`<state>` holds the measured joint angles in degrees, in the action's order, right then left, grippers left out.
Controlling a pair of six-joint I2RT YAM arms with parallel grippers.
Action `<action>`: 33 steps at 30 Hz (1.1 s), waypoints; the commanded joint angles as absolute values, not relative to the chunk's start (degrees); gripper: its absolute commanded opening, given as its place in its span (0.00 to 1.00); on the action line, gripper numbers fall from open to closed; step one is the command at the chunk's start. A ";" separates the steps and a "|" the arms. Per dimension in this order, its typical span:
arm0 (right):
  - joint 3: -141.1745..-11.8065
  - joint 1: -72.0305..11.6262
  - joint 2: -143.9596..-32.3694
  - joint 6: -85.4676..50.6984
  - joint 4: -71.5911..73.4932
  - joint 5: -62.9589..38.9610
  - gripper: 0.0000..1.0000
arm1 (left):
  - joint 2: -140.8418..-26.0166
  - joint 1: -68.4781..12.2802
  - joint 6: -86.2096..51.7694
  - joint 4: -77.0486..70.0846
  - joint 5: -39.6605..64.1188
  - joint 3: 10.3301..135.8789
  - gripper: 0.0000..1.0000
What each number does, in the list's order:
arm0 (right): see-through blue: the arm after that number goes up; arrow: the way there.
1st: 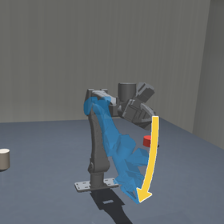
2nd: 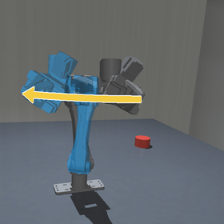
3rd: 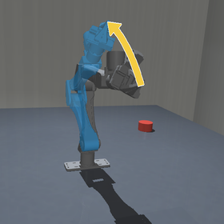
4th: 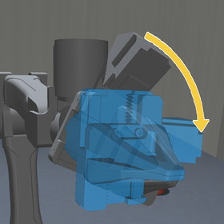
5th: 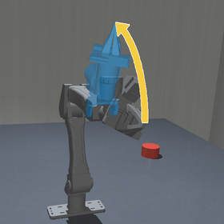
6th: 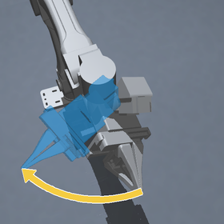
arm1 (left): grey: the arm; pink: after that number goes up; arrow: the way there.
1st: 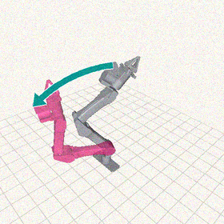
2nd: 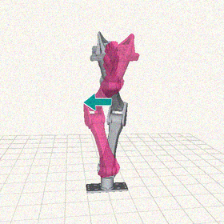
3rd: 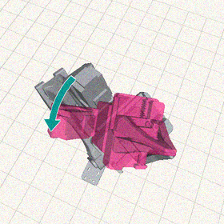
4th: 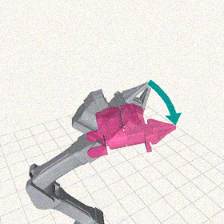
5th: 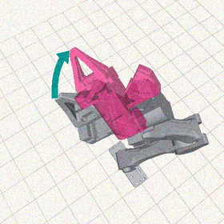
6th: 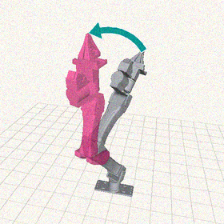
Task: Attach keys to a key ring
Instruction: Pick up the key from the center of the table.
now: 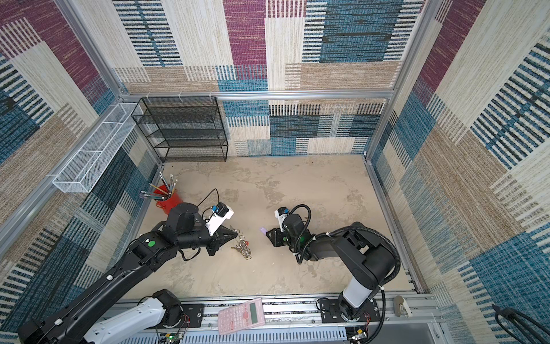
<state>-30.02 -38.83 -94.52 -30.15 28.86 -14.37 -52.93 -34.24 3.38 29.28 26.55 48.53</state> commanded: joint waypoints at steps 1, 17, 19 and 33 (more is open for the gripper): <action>-30.81 -39.14 -94.99 -28.92 30.97 -12.78 0.26 | -53.03 -34.28 3.12 26.70 27.86 48.47 0.00; -31.87 -40.43 -97.12 -28.28 29.33 -10.59 0.18 | -53.18 -34.26 3.40 26.85 28.12 48.58 0.00; -31.94 -40.47 -97.22 -28.36 29.18 -10.26 0.16 | -53.10 -34.27 3.33 26.87 28.12 48.53 0.00; -32.72 -40.40 -90.59 -28.00 20.25 -10.53 0.00 | -52.49 -34.28 3.54 27.12 28.21 48.44 0.00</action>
